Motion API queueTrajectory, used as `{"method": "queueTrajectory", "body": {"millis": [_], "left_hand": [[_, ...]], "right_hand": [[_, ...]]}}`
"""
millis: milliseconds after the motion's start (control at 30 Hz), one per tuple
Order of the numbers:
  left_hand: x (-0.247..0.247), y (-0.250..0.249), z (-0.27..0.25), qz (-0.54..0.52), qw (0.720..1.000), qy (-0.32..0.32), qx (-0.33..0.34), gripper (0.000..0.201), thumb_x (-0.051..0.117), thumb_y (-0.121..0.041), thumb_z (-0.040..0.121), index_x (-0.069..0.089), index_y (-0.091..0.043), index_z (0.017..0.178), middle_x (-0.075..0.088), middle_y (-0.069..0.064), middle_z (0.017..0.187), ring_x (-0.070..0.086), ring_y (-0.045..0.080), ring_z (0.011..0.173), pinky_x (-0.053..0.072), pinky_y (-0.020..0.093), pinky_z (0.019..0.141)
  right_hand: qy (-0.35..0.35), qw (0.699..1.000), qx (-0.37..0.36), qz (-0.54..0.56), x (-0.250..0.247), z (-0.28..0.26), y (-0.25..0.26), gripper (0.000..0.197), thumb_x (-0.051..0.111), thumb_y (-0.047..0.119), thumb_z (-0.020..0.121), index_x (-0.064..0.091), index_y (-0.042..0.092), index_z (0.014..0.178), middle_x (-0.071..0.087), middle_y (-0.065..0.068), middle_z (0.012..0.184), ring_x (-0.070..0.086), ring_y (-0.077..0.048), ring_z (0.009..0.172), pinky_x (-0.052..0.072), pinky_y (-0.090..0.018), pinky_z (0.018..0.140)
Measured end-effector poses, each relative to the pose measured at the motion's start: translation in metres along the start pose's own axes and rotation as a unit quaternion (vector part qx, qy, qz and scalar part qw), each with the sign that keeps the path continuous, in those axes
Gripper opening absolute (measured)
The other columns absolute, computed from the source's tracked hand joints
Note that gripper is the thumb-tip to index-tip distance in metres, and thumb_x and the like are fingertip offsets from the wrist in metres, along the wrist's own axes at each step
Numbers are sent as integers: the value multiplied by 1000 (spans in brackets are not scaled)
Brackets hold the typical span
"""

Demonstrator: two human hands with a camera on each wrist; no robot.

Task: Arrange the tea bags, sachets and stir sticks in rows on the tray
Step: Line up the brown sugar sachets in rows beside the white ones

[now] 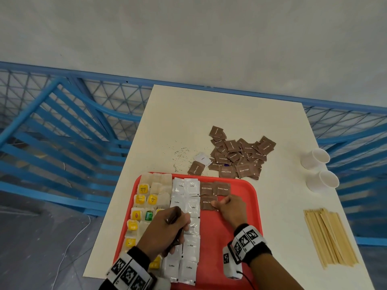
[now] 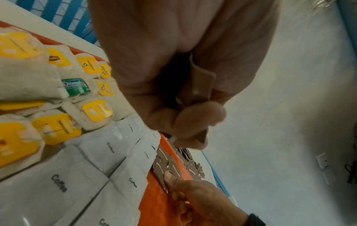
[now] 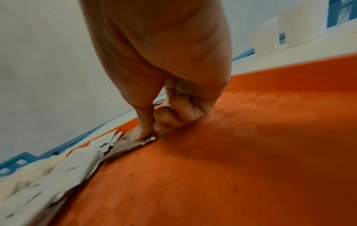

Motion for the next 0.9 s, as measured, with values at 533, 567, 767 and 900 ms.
{"method": "queueTrajectory", "body": {"millis": [533, 567, 767, 900], "left_hand": [[71, -24, 4, 49, 985, 165, -10, 28, 63, -43, 95, 70, -16, 95, 65, 4, 62, 50, 16, 40, 35, 20, 35], [64, -27, 9, 48, 991, 128, 11, 24, 65, -43, 93, 70, -19, 96, 64, 9, 63, 50, 19, 41, 35, 20, 36], [57, -45, 26, -24, 995, 46, 80, 25, 67, -35, 91, 66, -16, 76, 58, 16, 60, 44, 20, 41, 34, 22, 39], [61, -31, 31, -77, 995, 58, 39, 31, 70, -47, 87, 69, -17, 81, 59, 17, 68, 46, 25, 56, 29, 23, 46]], "right_hand": [[219, 937, -261, 73, -51, -98, 88, 9, 73, 21, 89, 74, 22, 80, 67, 15, 68, 55, 3, 65, 43, -15, 66], [207, 941, -257, 73, -59, -95, 85, 9, 73, 20, 89, 74, 21, 80, 66, 18, 64, 53, 6, 61, 42, -12, 64], [162, 951, -236, 116, -81, -86, 74, 14, 76, 21, 85, 76, 8, 78, 63, 16, 57, 49, 5, 54, 38, -11, 57], [140, 944, -228, 191, -89, -91, 68, 32, 64, 27, 95, 64, 19, 64, 56, 12, 55, 46, -2, 54, 38, -17, 57]]}}
Point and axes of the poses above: each hand's wrist, its own z-axis towards the middle knuckle, its own x-axis out of the palm, y = z × x, the point moved 10 cm from there along z, towards the middle knuckle
